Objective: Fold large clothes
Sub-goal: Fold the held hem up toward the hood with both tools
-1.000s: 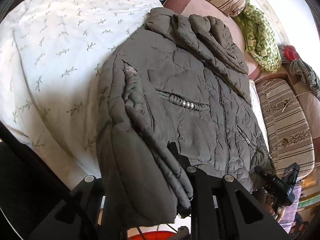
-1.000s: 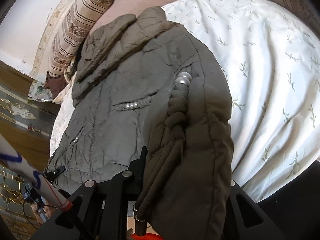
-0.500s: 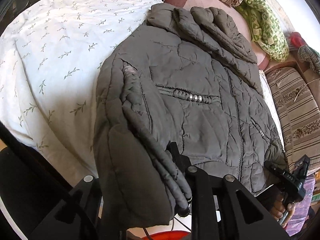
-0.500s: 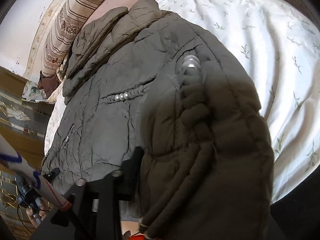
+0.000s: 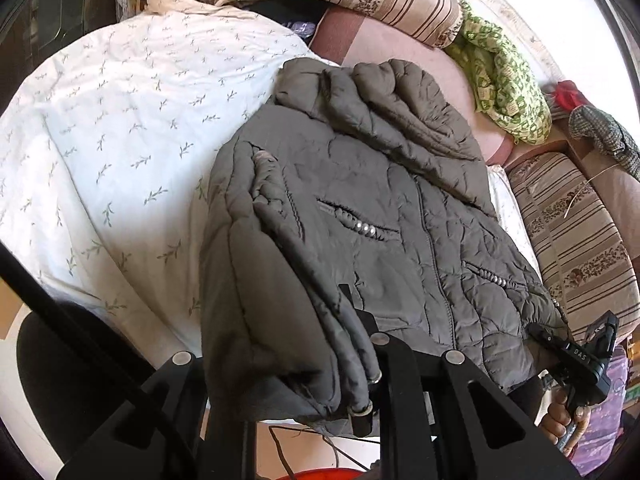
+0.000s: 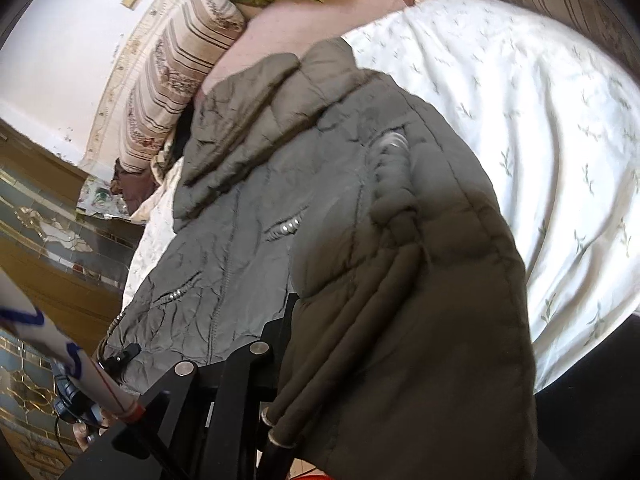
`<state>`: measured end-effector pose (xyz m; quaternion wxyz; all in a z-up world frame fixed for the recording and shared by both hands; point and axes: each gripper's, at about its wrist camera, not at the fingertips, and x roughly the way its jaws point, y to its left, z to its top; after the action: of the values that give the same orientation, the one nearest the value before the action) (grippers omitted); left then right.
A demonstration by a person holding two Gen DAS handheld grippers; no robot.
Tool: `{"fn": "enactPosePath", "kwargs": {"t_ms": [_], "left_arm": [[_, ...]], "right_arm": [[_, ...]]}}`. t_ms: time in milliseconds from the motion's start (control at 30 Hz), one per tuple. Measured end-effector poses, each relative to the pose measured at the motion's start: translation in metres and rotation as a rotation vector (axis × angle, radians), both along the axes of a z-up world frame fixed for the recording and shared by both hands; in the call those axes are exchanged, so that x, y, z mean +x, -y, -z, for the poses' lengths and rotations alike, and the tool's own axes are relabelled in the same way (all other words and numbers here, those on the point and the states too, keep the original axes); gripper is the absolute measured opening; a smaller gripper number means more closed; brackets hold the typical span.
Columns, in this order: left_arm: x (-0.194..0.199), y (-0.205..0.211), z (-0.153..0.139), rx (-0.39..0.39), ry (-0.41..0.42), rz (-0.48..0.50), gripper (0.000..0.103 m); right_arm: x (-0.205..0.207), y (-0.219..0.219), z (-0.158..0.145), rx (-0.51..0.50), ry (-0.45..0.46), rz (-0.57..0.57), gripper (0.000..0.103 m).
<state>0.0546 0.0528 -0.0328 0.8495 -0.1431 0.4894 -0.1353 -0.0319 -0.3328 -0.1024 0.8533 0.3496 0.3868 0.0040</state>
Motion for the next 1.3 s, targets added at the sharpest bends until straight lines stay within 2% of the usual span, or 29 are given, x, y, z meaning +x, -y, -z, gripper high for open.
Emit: {"fn": "enactPosePath", "kwargs": {"t_ms": [367,600,1300], "left_arm": [[0.001,0.002,-0.014,0.055,0.000,0.010,0.017],[-0.005,0.008,-0.035,0.122,0.066,0.043,0.017],[0.000,0.006,-0.050,0.194,0.142,0.068,0.017]], "right_arm": [[-0.008,-0.003,-0.021,-0.031,0.025,-0.026,0.019],[-0.007,0.001,-0.031,-0.050,0.025,-0.053,0.019],[0.000,0.012,-0.054,-0.089,0.081,-0.107,0.019]]}}
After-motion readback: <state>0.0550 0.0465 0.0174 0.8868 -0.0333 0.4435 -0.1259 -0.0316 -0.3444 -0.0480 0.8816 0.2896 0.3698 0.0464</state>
